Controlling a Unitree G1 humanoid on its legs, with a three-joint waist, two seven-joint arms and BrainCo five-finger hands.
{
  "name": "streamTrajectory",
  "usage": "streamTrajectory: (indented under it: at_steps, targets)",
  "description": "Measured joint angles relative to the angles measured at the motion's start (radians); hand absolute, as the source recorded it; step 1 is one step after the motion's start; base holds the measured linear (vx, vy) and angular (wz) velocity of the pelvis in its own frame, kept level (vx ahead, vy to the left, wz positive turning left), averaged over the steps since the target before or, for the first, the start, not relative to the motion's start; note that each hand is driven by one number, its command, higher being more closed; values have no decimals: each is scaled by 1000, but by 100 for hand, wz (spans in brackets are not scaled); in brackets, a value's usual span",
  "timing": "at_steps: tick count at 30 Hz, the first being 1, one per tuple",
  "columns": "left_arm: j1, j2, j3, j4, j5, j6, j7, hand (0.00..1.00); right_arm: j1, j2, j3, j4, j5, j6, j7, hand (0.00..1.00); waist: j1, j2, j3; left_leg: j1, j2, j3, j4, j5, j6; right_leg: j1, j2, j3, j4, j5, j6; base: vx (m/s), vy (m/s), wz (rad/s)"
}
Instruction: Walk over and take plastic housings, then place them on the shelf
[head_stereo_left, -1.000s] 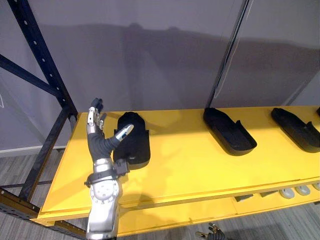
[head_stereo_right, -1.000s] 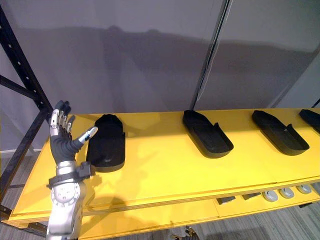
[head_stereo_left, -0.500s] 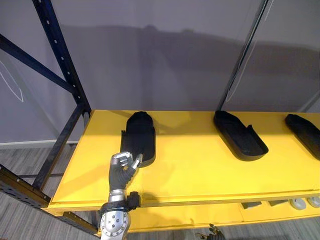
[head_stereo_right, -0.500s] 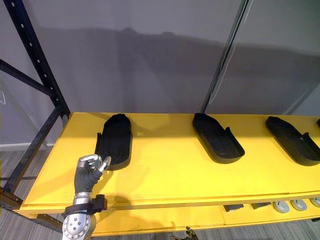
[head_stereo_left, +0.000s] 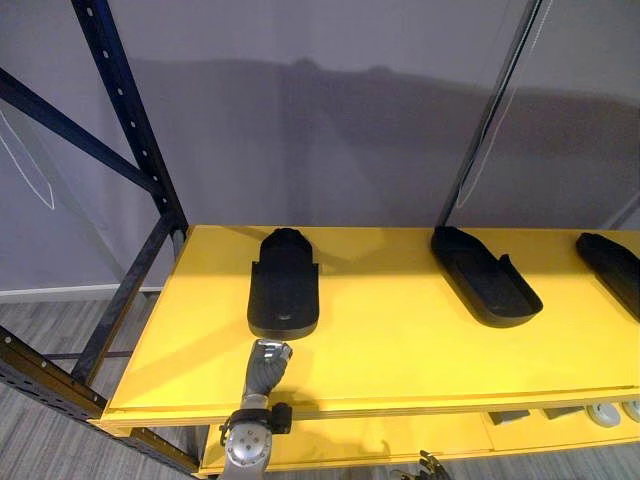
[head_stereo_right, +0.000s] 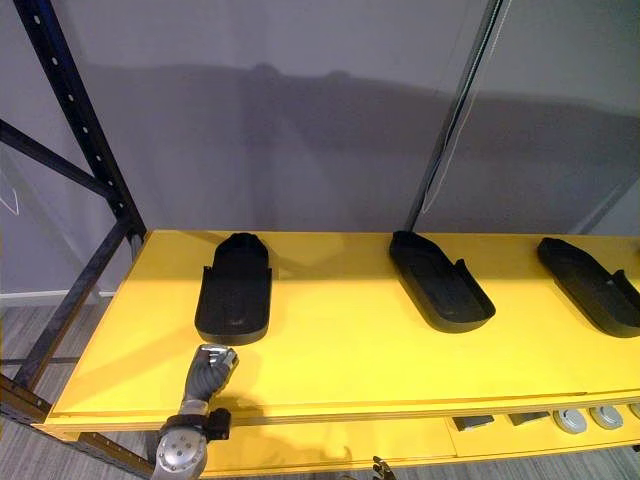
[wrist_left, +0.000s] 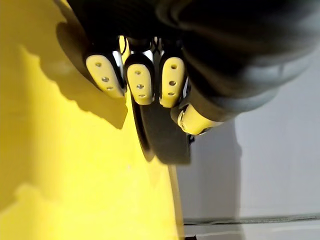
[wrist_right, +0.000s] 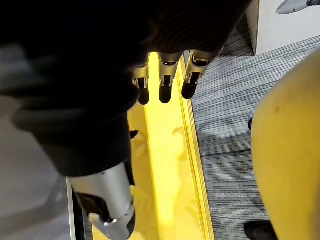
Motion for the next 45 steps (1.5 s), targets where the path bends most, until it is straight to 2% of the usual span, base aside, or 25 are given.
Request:
streamTrajectory:
  at_steps: [6, 9, 12, 17, 33, 35, 39, 41, 45]
  targets:
    - [-65, 15, 19, 64, 21, -9, 33, 100, -9, -9, 21, 11, -3, 0, -4, 0, -4, 3, -3, 18, 0, 22, -47, 21, -2, -12, 6, 22, -11, 3, -3, -8, 6, -10]
    - [-107, 29, 31, 99, 37, -13, 46, 100, -34, -10, 22, 39, -6, 1, -4, 0, -25, 2, -2, 17, 0, 23, -47, 21, -2, -8, 7, 23, -26, 10, -3, 2, 2, -2]
    - [-151, 33, 35, 137, 40, -12, 63, 100, -42, -13, 21, 52, -6, 1, -5, 0, -26, 1, -1, 16, 0, 24, -48, 21, -3, -1, 8, 25, -46, 20, -4, 0, 0, 0]
    - [-165, 38, 54, 148, 54, -12, 79, 100, -70, -16, 21, 84, -13, 1, -5, 0, -46, 1, 3, 16, 0, 25, -52, 21, -3, 3, 9, 27, -56, 27, -5, -6, 2, -1]
    - [-163, 40, 69, 121, 40, -4, 100, 100, -84, -14, 17, 92, -13, 1, -5, 0, -50, -3, 22, 28, -1, 22, -52, 20, -3, 30, 9, 24, -81, 39, -8, -9, 2, 0]
    - [-130, 41, 70, 64, 2, 7, 99, 100, -87, -13, 17, 92, -13, 1, -5, 0, -49, -4, 30, 31, -1, 22, -52, 19, -4, 34, 9, 23, -83, 39, -8, 0, 0, 0]
    - [-47, 40, 78, -172, -58, 10, 95, 100, -87, -13, 16, 93, -12, 1, -6, 0, -44, -9, 35, 16, 1, 15, -50, 19, -5, 30, 9, 21, -74, 39, -7, 1, -3, 4]
    - [-30, 39, 98, -293, -86, -6, 95, 100, -86, -13, 16, 93, -12, 1, -5, 0, -42, -10, 35, 16, 2, 9, -48, 18, -6, 31, 10, 19, -66, 39, -7, -10, -5, 11]
    - [17, 19, 179, -496, -166, -73, 112, 100, -75, -8, 13, 77, -13, 1, -8, 0, -31, -8, 37, 17, 4, -19, -52, 15, -3, 33, 11, -13, -38, 38, -7, -28, -14, 19]
